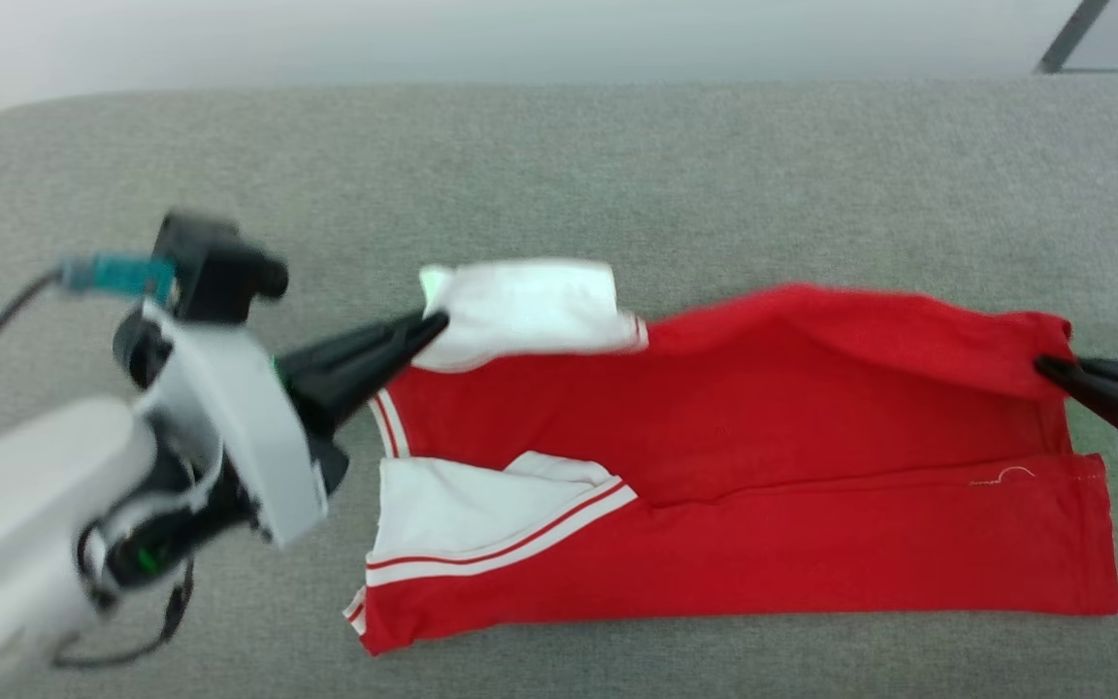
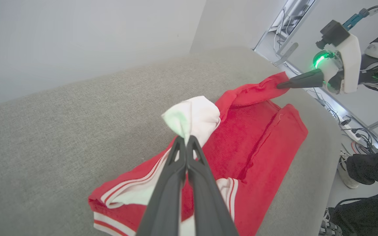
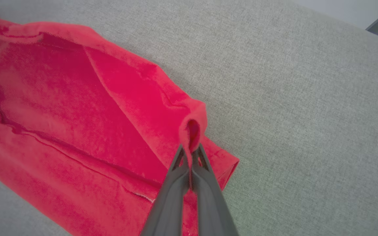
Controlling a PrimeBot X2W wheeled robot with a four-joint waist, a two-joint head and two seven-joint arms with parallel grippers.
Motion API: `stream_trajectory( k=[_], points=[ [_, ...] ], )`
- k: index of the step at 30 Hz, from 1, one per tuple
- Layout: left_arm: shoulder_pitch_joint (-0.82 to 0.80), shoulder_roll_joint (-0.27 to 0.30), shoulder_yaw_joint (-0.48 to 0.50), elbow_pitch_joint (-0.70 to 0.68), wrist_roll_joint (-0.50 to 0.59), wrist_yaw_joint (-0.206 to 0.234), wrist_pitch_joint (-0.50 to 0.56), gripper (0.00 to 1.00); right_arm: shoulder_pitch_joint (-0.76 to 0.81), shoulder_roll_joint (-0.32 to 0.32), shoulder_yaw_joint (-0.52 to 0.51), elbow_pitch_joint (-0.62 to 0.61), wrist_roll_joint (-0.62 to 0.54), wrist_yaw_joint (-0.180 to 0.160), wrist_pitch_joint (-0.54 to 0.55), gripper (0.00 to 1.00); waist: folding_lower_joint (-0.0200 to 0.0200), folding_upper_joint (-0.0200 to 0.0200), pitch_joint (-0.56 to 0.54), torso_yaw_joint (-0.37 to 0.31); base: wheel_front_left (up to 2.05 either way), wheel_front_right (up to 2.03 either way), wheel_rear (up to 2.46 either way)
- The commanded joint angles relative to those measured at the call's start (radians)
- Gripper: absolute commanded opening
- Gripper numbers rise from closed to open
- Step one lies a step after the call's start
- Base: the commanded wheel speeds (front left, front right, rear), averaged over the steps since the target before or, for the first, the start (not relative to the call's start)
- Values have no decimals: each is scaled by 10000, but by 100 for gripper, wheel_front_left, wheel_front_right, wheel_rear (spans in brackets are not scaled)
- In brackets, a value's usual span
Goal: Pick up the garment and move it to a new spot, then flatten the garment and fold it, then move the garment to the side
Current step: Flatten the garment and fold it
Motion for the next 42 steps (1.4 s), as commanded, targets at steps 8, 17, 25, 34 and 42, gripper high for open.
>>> stream_trajectory(
  k=[8,17,25,34,42],
  points=[
    [2122,1046,-35,-1011,197,-25,-1798,0,1384,-812,-474,-546,315,-8,-530,0,0,0,-297,248,0,0,0],
    [3784,1018,336,-1227,346,64,-2178,0,2798,-1241,-1155,-827,711,-8,-880,0,0,0,-68,485,0,0,0],
    [4416,177,439,-397,513,25,-2186,0,3469,-846,-1501,-446,662,-8,-926,0,0,0,104,591,0,0,0],
    [4778,-524,407,830,1029,-12,-2189,0,3835,-247,-1791,-180,237,-8,-1018,0,0,0,155,518,0,0,0],
    [5123,-742,1136,805,939,-29,-2176,88,3971,135,-2441,-167,49,-8,-1547,100,0,0,-189,491,0,0,0]
  ],
)
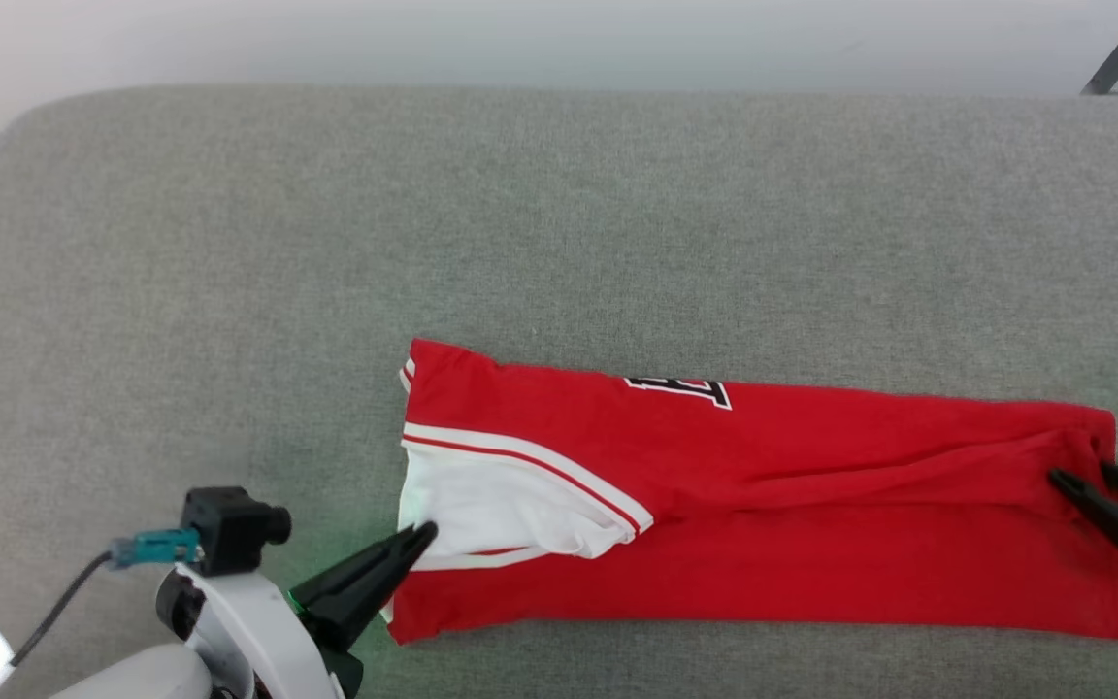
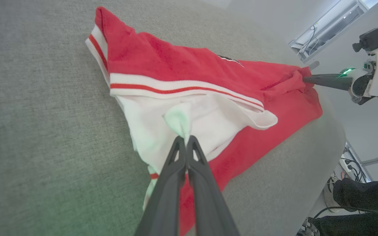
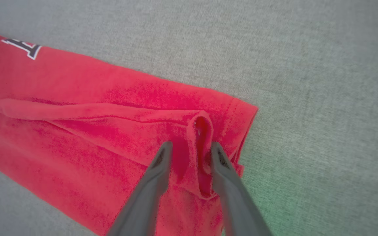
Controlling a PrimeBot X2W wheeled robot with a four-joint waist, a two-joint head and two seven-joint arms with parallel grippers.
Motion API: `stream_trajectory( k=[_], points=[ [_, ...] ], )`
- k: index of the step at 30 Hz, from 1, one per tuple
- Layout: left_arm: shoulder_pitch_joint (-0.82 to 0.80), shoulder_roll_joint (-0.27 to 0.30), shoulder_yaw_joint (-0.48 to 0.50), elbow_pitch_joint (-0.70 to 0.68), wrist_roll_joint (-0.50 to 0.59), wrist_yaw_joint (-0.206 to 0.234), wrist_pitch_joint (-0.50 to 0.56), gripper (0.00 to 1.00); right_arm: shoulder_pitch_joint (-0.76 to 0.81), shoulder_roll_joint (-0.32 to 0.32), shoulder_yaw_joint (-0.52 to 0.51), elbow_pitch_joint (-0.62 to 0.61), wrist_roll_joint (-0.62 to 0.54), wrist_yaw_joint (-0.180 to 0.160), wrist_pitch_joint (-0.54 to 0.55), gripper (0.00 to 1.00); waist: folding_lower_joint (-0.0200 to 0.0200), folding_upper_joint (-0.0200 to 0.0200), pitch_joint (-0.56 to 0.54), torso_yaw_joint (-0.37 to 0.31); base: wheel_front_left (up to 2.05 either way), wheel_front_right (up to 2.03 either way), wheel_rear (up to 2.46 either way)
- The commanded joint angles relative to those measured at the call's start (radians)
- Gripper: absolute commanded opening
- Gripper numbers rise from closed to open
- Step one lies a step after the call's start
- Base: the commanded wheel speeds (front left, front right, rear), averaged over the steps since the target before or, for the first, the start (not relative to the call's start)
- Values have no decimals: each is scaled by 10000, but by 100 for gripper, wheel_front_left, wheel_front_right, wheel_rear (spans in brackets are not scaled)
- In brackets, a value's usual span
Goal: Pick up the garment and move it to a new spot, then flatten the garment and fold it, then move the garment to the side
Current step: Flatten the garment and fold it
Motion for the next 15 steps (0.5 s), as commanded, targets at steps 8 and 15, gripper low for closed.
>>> stream_trajectory(
  k=[8,15],
  points=[
    [1134,-132,1541,-347,93,-32,-4,100,662,-51,-697,-144,300,-8,33,100,0,0,-608,113,0,0,0],
    [2416,-933,3344,102,867,464,-3,100,1329,-187,-1353,20,574,-8,275,100,0,0,-986,411,0,0,0]
  ],
)
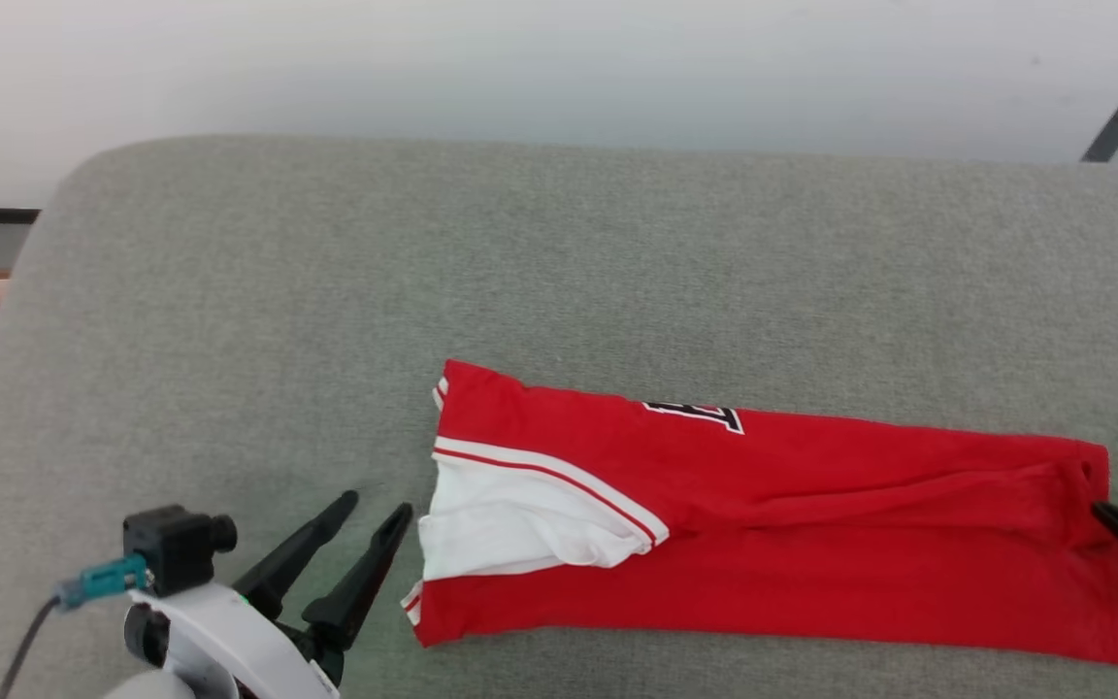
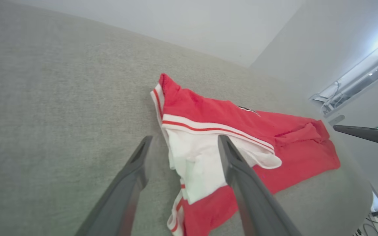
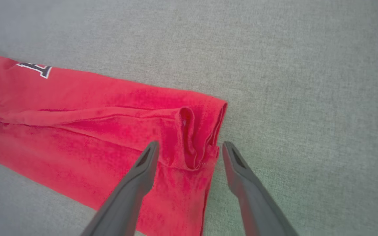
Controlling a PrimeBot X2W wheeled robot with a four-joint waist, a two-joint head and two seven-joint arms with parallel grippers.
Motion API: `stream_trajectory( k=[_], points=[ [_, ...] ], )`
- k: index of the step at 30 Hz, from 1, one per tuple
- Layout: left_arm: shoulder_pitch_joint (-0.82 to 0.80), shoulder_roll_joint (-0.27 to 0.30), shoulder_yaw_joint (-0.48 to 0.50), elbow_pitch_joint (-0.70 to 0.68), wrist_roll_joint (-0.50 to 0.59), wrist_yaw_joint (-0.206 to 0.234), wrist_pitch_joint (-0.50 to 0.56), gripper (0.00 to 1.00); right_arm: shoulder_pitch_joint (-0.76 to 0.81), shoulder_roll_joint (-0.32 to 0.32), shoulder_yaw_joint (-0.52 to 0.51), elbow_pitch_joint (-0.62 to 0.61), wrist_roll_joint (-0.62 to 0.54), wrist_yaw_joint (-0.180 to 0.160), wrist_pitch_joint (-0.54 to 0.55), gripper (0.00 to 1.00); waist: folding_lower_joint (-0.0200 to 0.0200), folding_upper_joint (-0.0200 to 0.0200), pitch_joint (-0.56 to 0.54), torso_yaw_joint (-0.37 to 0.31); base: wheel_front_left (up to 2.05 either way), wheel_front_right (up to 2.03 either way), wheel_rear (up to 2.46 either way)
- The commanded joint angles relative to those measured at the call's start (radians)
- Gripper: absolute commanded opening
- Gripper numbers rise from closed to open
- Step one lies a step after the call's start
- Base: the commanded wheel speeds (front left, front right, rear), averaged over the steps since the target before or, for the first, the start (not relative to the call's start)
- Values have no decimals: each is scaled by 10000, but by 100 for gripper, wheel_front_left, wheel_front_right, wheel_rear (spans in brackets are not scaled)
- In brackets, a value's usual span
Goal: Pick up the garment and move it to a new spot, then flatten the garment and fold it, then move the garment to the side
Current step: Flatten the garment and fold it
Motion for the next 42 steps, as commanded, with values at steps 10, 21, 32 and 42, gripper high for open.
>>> stream_trajectory(
  k=[10,21,32,42],
  points=[
    [1525,-1908,2589,857,2355,879,5,100,975,-123,-920,538,369,-8,1321,100,0,0,-349,727,0,0,0],
    [2555,-3645,5552,130,6384,1333,5,100,1071,505,-1952,1191,265,-8,3195,100,0,0,-317,977,0,0,0],
    [2403,-4900,6479,470,8450,225,5,100,54,1985,-2954,2263,-1454,-8,4670,100,0,0,133,1187,0,0,0],
    [2143,-5620,6855,927,9212,-328,5,100,739,3080,-3993,2230,-2778,-10,5626,100,0,0,461,1414,0,0,0]
  ],
)
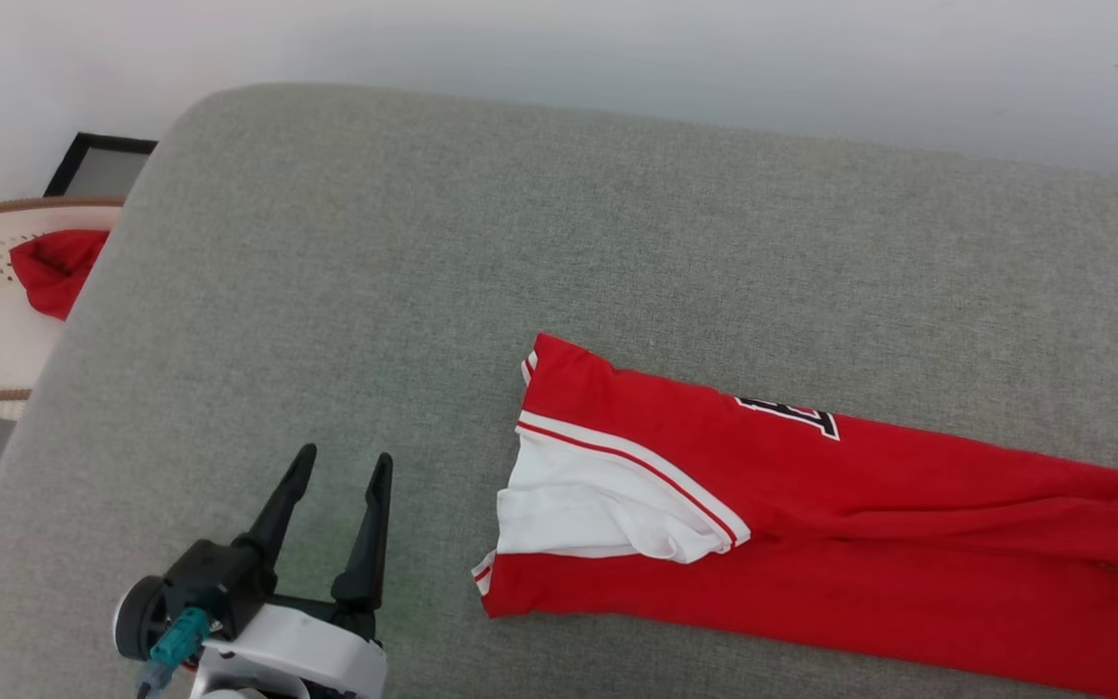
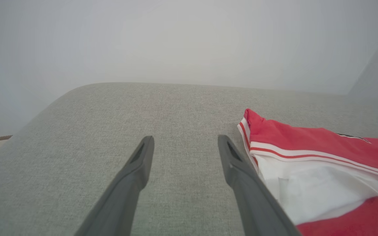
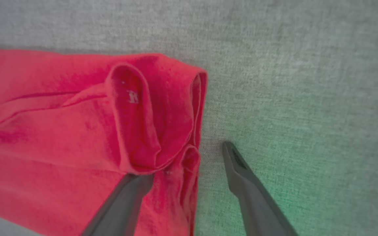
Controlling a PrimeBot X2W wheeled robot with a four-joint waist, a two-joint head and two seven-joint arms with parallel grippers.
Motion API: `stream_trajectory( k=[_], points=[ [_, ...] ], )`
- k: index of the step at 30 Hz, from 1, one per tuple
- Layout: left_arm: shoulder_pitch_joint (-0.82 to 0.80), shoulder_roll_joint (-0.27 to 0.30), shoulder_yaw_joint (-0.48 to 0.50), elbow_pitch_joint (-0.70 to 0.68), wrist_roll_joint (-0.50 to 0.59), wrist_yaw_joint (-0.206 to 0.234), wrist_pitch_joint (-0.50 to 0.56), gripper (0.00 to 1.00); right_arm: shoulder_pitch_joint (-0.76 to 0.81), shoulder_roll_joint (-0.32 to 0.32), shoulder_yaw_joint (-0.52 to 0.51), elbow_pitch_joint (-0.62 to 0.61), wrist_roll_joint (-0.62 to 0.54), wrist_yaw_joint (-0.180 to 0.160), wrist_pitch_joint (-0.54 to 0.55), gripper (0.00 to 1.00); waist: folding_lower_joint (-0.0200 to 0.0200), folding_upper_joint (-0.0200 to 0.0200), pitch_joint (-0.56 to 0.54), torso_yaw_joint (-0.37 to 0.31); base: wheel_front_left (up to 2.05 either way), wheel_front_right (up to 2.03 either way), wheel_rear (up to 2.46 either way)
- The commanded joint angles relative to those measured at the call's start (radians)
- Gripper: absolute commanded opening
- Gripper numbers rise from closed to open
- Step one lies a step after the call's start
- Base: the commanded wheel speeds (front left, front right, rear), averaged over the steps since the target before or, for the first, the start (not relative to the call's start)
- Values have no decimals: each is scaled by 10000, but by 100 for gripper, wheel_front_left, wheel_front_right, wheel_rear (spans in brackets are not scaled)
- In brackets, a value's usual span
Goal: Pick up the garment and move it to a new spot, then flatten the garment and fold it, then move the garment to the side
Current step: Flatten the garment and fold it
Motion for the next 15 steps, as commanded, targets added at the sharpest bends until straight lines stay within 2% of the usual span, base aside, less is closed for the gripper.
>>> stream_trajectory(
  k=[1,2,3,4,5,6,7,8,15],
  points=[
    [-96,-72,82,32,110,-80,3,100,485,685,201,194,-181,-12,226,100,0,0,34,22,0,0,0],
    [-96,-72,82,32,110,-80,3,100,485,685,201,194,-181,-12,226,100,0,0,34,22,0,0,0],
    [-111,-97,127,43,170,-115,3,100,550,800,82,123,-272,-10,309,80,0,0,39,16,0,0,0],
    [-128,-125,181,49,219,-141,3,100,617,900,-28,33,-351,-7,422,49,0,0,36,8,0,0,0],
    [-140,-158,217,48,248,-152,3,100,686,984,-120,-40,-389,-4,522,40,0,0,25,5,0,0,0],
    [-146,-179,246,48,280,-165,3,100,759,1064,-224,-135,-473,-2,627,24,0,0,10,0,0,0,0],
    [-147,-199,280,45,311,-166,3,100,843,1154,-330,-244,-544,1,687,2,0,0,-4,-8,0,0,0],
    [-157,-217,318,29,331,-184,3,100,912,1235,-433,-355,-608,16,756,0,0,0,-19,-21,0,0,0],
    [-5,-287,494,12,436,-225,5,100,1106,1590,-1372,-1060,-1034,10,749,0,0,0,-110,-229,0,0,0]
  ],
)
